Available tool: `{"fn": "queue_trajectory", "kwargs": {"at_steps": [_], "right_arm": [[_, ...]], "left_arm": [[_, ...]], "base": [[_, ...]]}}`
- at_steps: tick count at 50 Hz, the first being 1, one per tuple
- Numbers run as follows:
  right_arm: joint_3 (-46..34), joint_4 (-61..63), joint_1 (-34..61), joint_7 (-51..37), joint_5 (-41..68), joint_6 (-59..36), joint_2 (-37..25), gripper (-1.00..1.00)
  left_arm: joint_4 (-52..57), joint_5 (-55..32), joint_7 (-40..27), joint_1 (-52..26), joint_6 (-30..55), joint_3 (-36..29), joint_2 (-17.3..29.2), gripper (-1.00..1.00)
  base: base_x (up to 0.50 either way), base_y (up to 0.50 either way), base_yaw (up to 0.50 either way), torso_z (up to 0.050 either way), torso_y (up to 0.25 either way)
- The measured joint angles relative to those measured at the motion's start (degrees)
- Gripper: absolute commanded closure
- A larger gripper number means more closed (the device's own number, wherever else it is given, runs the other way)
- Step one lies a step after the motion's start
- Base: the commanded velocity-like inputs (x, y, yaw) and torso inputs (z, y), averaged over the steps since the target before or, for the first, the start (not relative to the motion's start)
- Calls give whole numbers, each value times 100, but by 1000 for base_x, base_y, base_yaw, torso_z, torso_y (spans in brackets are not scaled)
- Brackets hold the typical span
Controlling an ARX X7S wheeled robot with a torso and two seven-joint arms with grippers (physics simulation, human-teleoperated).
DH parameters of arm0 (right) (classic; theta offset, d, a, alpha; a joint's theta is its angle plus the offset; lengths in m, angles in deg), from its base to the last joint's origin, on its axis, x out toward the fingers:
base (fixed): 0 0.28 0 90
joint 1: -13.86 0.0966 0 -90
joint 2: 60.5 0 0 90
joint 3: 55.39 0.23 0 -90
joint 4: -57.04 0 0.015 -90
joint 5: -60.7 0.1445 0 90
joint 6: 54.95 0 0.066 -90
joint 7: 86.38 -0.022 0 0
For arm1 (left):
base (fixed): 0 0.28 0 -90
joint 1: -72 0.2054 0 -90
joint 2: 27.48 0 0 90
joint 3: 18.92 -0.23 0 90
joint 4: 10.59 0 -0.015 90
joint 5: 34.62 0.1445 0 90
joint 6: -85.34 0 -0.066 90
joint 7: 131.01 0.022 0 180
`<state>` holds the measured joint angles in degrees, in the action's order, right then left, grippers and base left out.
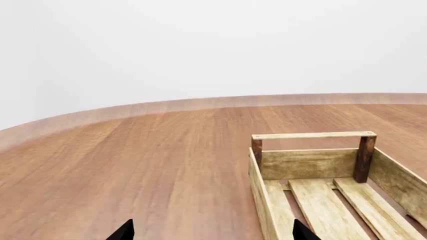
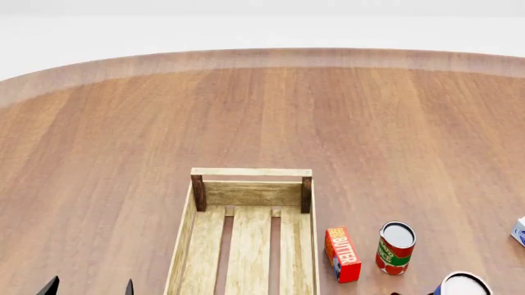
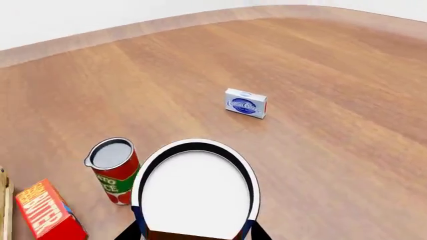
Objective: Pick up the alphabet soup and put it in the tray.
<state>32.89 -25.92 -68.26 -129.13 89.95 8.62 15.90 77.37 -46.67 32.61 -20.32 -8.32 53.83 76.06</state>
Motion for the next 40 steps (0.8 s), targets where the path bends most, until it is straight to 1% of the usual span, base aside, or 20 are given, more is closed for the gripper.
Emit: {"fn": "queue_trajectory", "kwargs": {"at_steps": [16,32,40], "right_arm": [[-574,331,258,278,17,-194,25,100],[-1197,-44,686,711,-150,-103,120,100],[-1527,-367,889,1068,-240,79,179,100]], "left_arm": [[1,-31,-28,-7,-16,-37,30,-100],[12,-61,-57,-10,-29,-71,60,-100],[14,-76,-73,-9,-37,-87,74,-100]], "base": [[0,0,0,0,1],[0,0,0,0,1],[0,0,0,0,1]]}}
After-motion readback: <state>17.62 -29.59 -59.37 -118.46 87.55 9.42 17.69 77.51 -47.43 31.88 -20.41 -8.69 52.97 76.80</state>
